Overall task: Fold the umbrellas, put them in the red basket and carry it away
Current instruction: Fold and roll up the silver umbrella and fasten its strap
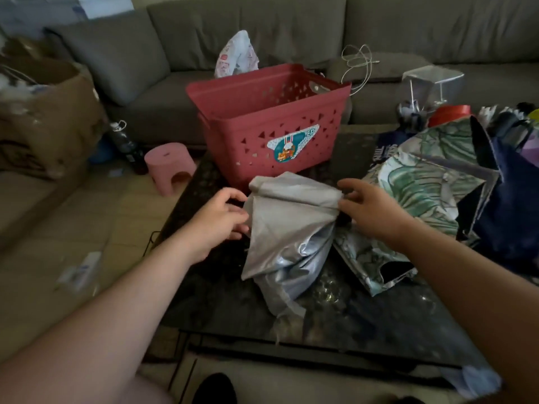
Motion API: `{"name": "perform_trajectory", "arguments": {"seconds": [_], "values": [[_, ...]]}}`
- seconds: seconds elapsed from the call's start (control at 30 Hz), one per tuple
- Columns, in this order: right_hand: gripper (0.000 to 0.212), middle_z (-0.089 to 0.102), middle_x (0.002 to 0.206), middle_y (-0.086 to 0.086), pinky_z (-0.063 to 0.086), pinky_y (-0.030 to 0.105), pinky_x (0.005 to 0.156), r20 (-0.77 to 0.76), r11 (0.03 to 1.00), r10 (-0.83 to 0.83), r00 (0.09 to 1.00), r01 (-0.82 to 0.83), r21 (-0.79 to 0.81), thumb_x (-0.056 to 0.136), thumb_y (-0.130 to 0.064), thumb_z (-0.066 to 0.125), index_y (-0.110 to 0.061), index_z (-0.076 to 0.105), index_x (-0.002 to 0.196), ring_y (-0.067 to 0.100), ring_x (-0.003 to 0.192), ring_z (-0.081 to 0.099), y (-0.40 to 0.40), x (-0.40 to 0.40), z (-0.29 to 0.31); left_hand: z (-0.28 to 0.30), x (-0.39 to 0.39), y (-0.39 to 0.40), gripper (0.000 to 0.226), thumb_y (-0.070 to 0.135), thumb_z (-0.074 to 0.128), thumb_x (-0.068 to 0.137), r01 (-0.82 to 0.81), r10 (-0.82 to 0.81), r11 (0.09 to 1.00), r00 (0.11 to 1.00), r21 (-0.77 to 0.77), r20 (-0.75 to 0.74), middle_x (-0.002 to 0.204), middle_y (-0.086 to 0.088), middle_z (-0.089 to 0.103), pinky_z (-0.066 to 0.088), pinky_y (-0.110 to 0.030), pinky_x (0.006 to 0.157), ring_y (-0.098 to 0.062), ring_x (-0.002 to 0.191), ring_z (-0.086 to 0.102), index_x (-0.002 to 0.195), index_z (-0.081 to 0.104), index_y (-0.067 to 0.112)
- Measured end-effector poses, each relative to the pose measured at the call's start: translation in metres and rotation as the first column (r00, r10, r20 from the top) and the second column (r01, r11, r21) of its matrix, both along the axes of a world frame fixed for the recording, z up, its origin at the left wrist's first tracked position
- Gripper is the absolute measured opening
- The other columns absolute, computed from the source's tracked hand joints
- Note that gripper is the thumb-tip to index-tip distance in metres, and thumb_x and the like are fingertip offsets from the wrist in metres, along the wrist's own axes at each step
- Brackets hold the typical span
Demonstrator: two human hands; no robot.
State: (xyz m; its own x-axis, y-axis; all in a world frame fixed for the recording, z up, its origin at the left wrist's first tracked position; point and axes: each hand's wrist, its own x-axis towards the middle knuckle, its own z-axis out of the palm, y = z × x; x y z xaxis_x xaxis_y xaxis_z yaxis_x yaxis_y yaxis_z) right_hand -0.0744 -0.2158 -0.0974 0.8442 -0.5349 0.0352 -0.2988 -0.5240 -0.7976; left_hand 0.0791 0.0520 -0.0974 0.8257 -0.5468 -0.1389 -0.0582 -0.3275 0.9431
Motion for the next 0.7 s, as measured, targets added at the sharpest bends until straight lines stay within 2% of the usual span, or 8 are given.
{"name": "perform_trajectory", "arguments": {"seconds": [0.07,0.13,0.2,0.27,0.37,0.43,0.53,0.7], "values": [[0.045,0.061,0.131,-0.002,0.05,0.034,0.092,-0.096,0.982,0.016,0.995,-0.034,-0.188,0.097,-0.029,0.065,-0.032,0.058,0.141,0.019,0.107,0.062,0.001,-0.001,-0.01,-0.02,0.001,0.006,0.038,-0.012,0.062,0.08,0.185,-0.225,0.96,0.956,0.209,0.186,0.08,0.003,0.062,0.048,-0.033,0.072,-0.011,0.073,0.059,0.082,0.062,0.026],[0.04,0.057,0.127,-0.001,0.041,0.027,0.096,-0.035,0.929,0.068,0.997,-0.077,-0.361,0.094,-0.021,0.067,-0.029,0.065,0.133,0.019,0.113,0.056,0.01,-0.012,-0.008,-0.019,-0.013,0.013,0.047,-0.012,0.062,0.07,0.344,-0.438,0.877,0.86,0.336,0.262,0.077,0.015,0.063,0.047,-0.029,0.074,-0.002,0.073,0.057,0.073,0.065,0.035],[0.033,0.06,0.112,0.0,0.044,0.031,0.094,0.076,0.893,0.155,0.985,-0.107,-0.436,0.086,-0.01,0.07,-0.028,0.074,0.112,0.021,0.105,0.057,0.021,-0.02,0.0,-0.019,-0.022,0.014,0.061,0.0,0.066,0.068,0.456,-0.596,0.771,0.762,0.444,0.252,0.109,0.016,0.065,0.049,-0.025,0.093,-0.002,0.101,0.06,0.099,0.068,0.053],[0.032,0.059,0.098,-0.003,0.048,0.035,0.086,0.078,0.835,0.324,0.943,-0.246,-0.492,0.075,-0.004,0.068,-0.03,0.076,0.091,0.021,0.096,0.057,0.033,-0.026,0.004,-0.021,-0.029,0.013,0.088,0.015,0.075,0.072,0.513,-0.725,0.637,0.653,0.575,0.22,0.144,0.012,0.041,0.033,-0.021,0.116,-0.005,0.133,0.039,0.143,0.044,0.057],[0.032,0.056,0.09,-0.01,0.049,0.031,0.08,-0.083,0.684,0.571,0.817,-0.529,-0.502,0.067,-0.006,0.068,-0.033,0.076,0.081,0.014,0.089,0.055,0.056,-0.04,-0.005,-0.03,-0.041,0.011,0.122,0.033,0.087,0.071,0.482,-0.794,0.551,0.555,0.682,0.249,0.157,0.025,0.01,0.02,-0.024,0.123,-0.002,0.144,0.014,0.157,0.005,0.061],[0.045,0.051,0.098,-0.009,0.046,0.027,0.085,-0.177,0.624,0.612,0.771,-0.608,-0.491,0.066,-0.007,0.066,-0.036,0.077,0.099,0.014,0.096,0.05,0.068,-0.047,-0.015,-0.033,-0.041,0.01,0.115,0.042,0.09,0.072,0.471,-0.758,0.61,0.581,0.637,0.297,0.156,0.023,0.019,0.023,-0.022,0.123,0.0,0.141,0.022,0.159,0.016,0.057],[0.073,0.043,0.12,-0.004,0.046,0.035,0.094,-0.177,0.644,0.555,0.813,-0.554,-0.528,0.067,-0.013,0.06,-0.038,0.057,0.136,0.023,0.111,0.046,0.079,-0.05,-0.029,-0.029,-0.036,0.007,0.074,0.019,0.084,0.081,0.414,-0.59,0.801,0.67,0.432,0.451,0.135,0.017,0.056,0.047,-0.032,0.112,0.002,0.125,0.055,0.145,0.054,0.041],[0.082,0.039,0.124,-0.003,0.052,0.041,0.094,0.044,0.735,0.469,0.882,-0.363,-0.572,0.081,-0.024,0.079,-0.039,0.039,0.151,0.022,0.106,0.049,0.08,-0.045,-0.03,-0.01,-0.034,0.008,0.068,0.005,0.073,0.089,0.304,-0.357,0.933,0.84,0.19,0.409,0.117,0.006,0.075,0.055,-0.043,0.105,-0.006,0.113,0.07,0.132,0.052,0.053]]}}
